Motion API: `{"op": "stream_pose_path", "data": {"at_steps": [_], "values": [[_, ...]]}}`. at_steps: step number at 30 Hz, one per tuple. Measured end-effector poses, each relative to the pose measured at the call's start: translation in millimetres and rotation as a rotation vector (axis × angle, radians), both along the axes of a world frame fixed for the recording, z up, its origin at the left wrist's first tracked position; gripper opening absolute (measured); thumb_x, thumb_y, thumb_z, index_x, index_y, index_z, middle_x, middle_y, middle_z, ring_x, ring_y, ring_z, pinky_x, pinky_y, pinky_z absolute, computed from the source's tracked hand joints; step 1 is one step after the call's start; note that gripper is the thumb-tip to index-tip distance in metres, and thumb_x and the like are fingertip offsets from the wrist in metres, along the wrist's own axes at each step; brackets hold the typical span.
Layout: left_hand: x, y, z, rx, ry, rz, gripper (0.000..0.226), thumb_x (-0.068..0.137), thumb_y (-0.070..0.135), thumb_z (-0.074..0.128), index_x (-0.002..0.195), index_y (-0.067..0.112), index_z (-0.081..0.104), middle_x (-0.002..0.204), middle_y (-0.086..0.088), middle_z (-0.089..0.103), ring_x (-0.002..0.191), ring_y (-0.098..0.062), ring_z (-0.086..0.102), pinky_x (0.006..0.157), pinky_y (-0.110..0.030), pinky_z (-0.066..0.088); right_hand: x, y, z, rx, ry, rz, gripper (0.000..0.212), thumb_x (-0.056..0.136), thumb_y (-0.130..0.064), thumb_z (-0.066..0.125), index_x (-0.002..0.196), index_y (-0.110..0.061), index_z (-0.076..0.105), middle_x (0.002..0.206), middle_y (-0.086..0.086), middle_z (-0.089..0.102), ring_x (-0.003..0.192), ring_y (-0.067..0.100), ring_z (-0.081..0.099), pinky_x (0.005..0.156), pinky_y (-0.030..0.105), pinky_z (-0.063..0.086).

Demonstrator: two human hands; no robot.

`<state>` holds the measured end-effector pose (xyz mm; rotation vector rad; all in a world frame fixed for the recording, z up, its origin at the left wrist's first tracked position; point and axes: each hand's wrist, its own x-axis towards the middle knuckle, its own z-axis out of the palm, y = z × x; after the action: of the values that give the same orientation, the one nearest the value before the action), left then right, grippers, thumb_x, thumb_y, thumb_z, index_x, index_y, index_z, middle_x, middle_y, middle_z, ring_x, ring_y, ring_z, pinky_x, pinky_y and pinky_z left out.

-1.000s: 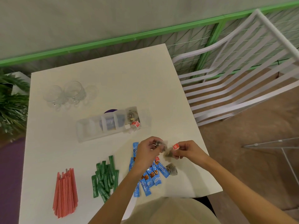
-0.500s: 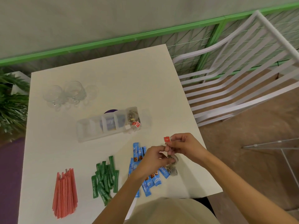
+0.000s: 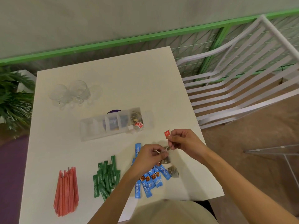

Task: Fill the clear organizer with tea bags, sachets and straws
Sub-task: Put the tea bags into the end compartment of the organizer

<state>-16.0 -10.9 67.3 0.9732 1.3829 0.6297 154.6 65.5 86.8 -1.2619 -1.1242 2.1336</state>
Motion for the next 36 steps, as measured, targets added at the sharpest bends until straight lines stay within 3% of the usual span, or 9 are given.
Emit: {"op": "stream_pose_path", "data": {"at_steps": [3,7,12,17,20,24,32,36], "values": [[-5.2,1.3,0.7,0.009,-0.003,0.034,0.01,0.088,0.017,0.07,0.081,0.009,0.07,0.076,-0.014,0.072,0.055,-0.015,0.059,0.056,-0.026,0.05,-5.6,2.3,-0.5,-0.003,0.013,-0.003,0.013,0.089,-0.006,0.062,0.078,-0.001,0.064,0.07,0.013,0.062,0.059,0.021,0.053,0.064,0.028,0.048],[-17.7,9.8,5.9,0.057,0.012,0.126,0.007,0.086,0.012,0.071,0.08,0.011,0.072,0.071,0.002,0.072,0.058,-0.01,0.062,0.056,-0.027,0.05,-15.8,11.8,3.4,0.014,0.03,-0.038,0.013,0.09,-0.006,0.062,0.077,-0.005,0.064,0.078,0.016,0.067,0.065,0.021,0.06,0.065,0.028,0.049],[-37.4,30.5,23.4,0.237,0.118,0.189,0.016,0.085,0.009,0.071,0.074,0.021,0.071,0.072,0.01,0.071,0.06,-0.007,0.061,0.058,-0.018,0.05,-33.1,26.8,3.7,0.029,-0.001,-0.08,0.011,0.09,-0.008,0.062,0.079,-0.006,0.064,0.093,0.017,0.071,0.078,0.021,0.066,0.066,0.026,0.051],[-62.5,58.5,23.3,0.312,0.26,0.211,0.022,0.084,0.015,0.074,0.073,0.034,0.069,0.072,0.011,0.069,0.064,-0.011,0.058,0.061,-0.026,0.049,-45.7,31.5,-6.6,-0.015,-0.071,-0.049,0.015,0.092,-0.016,0.062,0.097,-0.004,0.068,0.095,0.012,0.074,0.082,0.021,0.068,0.068,0.028,0.051],[-74.1,77.2,21.7,0.303,0.265,0.23,0.022,0.085,0.013,0.072,0.073,0.031,0.067,0.07,0.012,0.067,0.06,-0.003,0.057,0.059,-0.017,0.046,-48.2,29.7,-18.5,-0.011,-0.156,-0.003,0.02,0.094,-0.018,0.059,0.102,-0.001,0.068,0.099,0.014,0.074,0.081,0.02,0.068,0.07,0.03,0.051],[-88.1,99.8,9.8,0.249,0.292,0.23,0.017,0.086,0.013,0.071,0.073,0.023,0.066,0.067,0.011,0.063,0.053,0.007,0.055,0.054,-0.009,0.042,-38.8,19.1,-39.0,0.039,-0.33,0.083,0.015,0.093,-0.014,0.06,0.096,-0.003,0.07,0.093,0.01,0.074,0.076,0.016,0.066,0.065,0.026,0.05],[-100.2,117.5,-32.7,0.225,0.507,0.162,0.011,0.084,0.012,0.073,0.075,0.015,0.067,0.07,0.002,0.065,0.062,-0.011,0.058,0.063,-0.016,0.043,0.5,-15.9,-66.9,0.137,-0.597,0.247,0.015,0.086,-0.01,0.064,0.077,-0.021,0.067,0.076,-0.007,0.071,0.069,0.008,0.064,0.06,0.016,0.045],[-98.9,116.8,-45.8,0.243,0.614,0.073,0.011,0.084,0.011,0.072,0.076,0.015,0.067,0.067,0.004,0.061,0.058,-0.002,0.051,0.06,-0.016,0.039,14.5,-32.9,-67.5,0.271,-0.693,0.319,0.017,0.082,-0.013,0.069,0.075,-0.028,0.065,0.073,-0.013,0.066,0.067,-0.005,0.06,0.064,0.01,0.044]]}}
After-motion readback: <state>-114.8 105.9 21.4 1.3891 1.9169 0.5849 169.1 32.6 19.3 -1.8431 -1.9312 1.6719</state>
